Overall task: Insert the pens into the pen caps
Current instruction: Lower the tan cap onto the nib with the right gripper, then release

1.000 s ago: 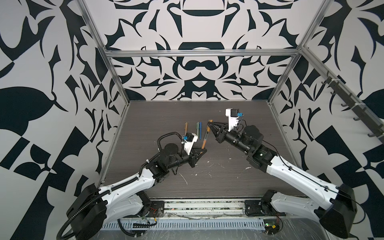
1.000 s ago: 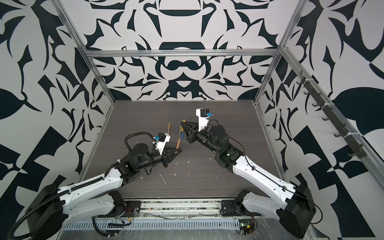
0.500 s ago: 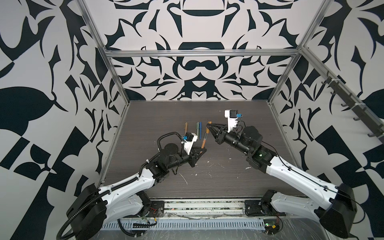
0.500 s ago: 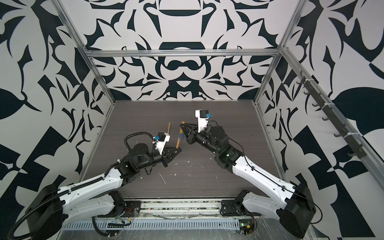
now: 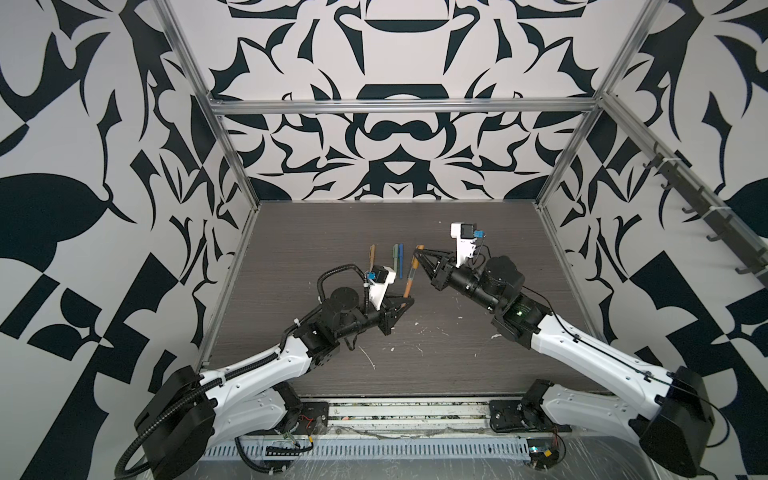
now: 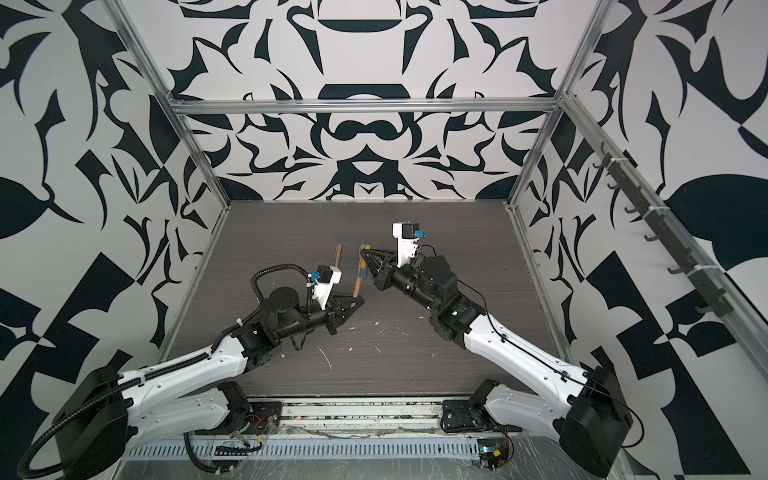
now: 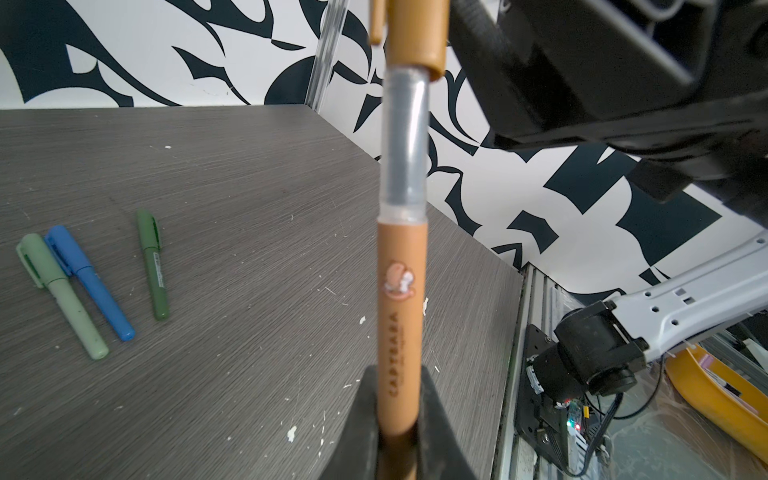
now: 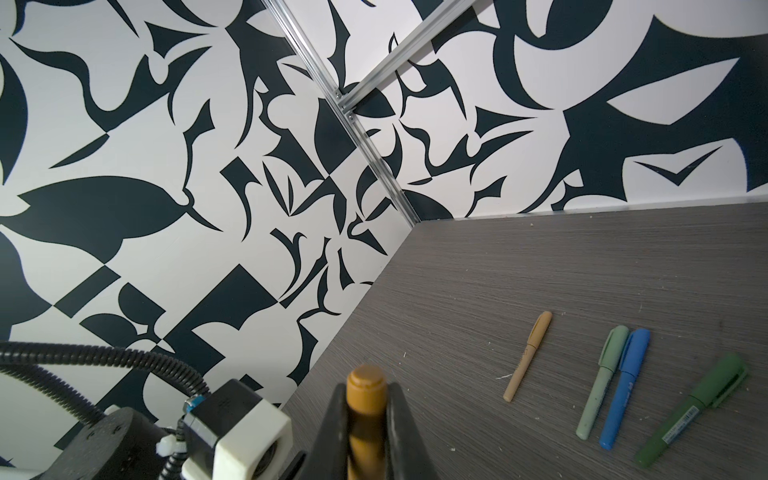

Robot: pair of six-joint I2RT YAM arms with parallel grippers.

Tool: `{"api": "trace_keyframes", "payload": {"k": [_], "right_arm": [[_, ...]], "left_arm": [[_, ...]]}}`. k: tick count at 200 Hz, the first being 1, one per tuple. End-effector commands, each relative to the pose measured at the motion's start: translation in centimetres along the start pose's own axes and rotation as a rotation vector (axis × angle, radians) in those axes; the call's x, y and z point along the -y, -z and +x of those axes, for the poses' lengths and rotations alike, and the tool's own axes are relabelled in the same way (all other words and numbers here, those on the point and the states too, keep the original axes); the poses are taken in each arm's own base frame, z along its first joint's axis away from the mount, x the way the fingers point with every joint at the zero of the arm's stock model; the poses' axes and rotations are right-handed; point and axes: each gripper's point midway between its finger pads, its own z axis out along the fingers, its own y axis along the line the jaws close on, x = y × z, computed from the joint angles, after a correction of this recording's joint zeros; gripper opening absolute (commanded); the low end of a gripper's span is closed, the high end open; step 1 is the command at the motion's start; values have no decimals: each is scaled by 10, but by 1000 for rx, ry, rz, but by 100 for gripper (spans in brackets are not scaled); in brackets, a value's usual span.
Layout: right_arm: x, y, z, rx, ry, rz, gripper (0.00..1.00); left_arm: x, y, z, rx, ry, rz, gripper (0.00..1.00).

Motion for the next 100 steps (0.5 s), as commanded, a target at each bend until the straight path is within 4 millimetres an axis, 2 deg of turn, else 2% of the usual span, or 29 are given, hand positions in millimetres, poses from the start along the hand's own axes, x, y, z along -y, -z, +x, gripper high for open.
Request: {"api": "trace_keyframes", "payload": {"k": [1,65,100], "right_arm": [[-12,6,6,-11,-17,-52,1],[-6,10,13,-13,-19,-31,1],[-4,8,6,5,3,-7,1]], "left_arm": [[6,-1,-30,130,21,22,0],[15,-3,-34,142,23,81,1],[21,-3,-31,122,16,110,1]]}}
